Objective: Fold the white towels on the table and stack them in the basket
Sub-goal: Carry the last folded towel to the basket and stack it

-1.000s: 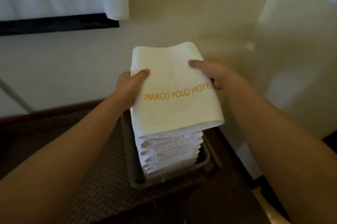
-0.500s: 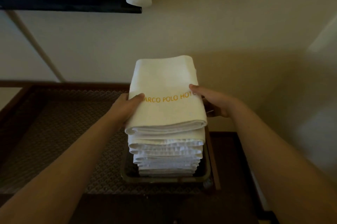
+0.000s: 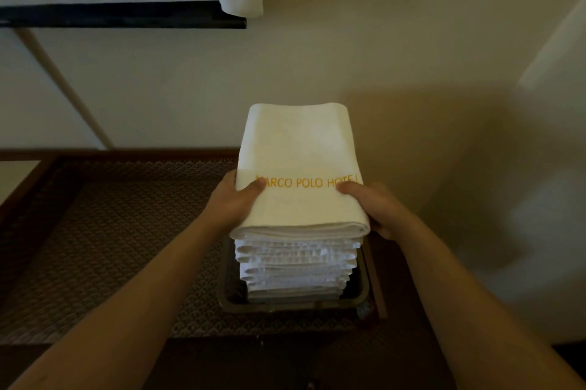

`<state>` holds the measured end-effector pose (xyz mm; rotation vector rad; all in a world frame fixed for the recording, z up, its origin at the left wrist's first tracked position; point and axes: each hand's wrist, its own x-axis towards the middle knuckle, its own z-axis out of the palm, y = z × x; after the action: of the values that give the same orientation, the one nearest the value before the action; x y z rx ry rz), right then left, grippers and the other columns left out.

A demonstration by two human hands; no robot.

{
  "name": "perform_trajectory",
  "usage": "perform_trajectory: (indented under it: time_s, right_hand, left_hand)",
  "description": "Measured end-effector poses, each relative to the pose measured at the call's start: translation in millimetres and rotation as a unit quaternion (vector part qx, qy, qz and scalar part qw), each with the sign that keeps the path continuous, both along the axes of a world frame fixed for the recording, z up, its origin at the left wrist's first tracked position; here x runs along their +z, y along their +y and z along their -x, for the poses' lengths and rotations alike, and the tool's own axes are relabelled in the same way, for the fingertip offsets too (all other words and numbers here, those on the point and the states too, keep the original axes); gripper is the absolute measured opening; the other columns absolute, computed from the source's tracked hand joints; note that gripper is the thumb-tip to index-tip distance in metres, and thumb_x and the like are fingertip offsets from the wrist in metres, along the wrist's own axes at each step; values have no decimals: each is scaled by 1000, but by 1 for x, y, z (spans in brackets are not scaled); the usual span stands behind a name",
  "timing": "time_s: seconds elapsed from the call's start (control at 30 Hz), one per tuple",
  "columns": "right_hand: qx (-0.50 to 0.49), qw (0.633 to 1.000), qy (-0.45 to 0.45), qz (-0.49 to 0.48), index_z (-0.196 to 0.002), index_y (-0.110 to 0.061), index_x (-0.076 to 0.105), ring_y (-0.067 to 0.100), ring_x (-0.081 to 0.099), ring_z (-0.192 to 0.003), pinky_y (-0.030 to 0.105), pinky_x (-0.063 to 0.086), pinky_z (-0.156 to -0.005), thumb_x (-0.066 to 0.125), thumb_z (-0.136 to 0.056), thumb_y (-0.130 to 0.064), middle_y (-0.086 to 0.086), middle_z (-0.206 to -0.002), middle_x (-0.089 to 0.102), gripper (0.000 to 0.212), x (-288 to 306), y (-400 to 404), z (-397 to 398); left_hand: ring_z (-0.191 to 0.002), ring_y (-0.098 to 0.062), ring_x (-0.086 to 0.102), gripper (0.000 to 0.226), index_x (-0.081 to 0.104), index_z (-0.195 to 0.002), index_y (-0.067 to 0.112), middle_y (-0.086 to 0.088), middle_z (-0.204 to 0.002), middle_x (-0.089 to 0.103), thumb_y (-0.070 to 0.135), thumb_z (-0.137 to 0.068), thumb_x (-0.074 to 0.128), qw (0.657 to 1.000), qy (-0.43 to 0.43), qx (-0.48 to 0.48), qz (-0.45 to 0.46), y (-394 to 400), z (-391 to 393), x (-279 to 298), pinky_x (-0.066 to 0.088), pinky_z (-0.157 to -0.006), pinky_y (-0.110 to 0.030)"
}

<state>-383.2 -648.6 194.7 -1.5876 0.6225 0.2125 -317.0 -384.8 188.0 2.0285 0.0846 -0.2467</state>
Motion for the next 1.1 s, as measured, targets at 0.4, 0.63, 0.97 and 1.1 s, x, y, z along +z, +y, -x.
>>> perform_trajectory:
  time_s: [0.4,0.63,0.97,1.1]
  right_hand:
    - [104,876,-77,465,-160,-21,17,35,18,-153,55,27,-119,55,-94,-52,9,-168,13,82,48,19,-60]
    - [204,819,3,536,-163,-26,0,37,-5,-156,67,4,-120,25,-100,-64,-4,-171,-12,77,11,22,-113]
    - [171,844,12,509,-163,-31,-4,35,-4,-156,66,3,-121,22,-100,-66,-7,-170,-14,77,-41,0,-111]
    - [188,848,20,495,-163,-32,-4,35,-6,-156,67,1,-120,23,-100,-66,-9,-170,-16,77,-32,-5,-116]
  left_hand:
    - [-143,-35,35,77,24,-158,28,-8,-161,31,63,-95,50,957,-135,-86,-242,-15,-45,28,35,-115,-56]
    - [-156,-34,2,76,5,-162,40,8,-170,-13,74,-97,26,916,-68,-178,-352,-44,-99,7,15,-123,-58]
    - [-148,-37,30,76,7,-161,43,13,-167,-22,75,-95,29,929,-72,-189,-311,-66,-106,-45,28,-119,-47]
    - [-146,-44,29,77,6,-160,46,16,-167,-22,77,-94,29,930,-47,-195,-308,-68,-111,-36,26,-119,-49]
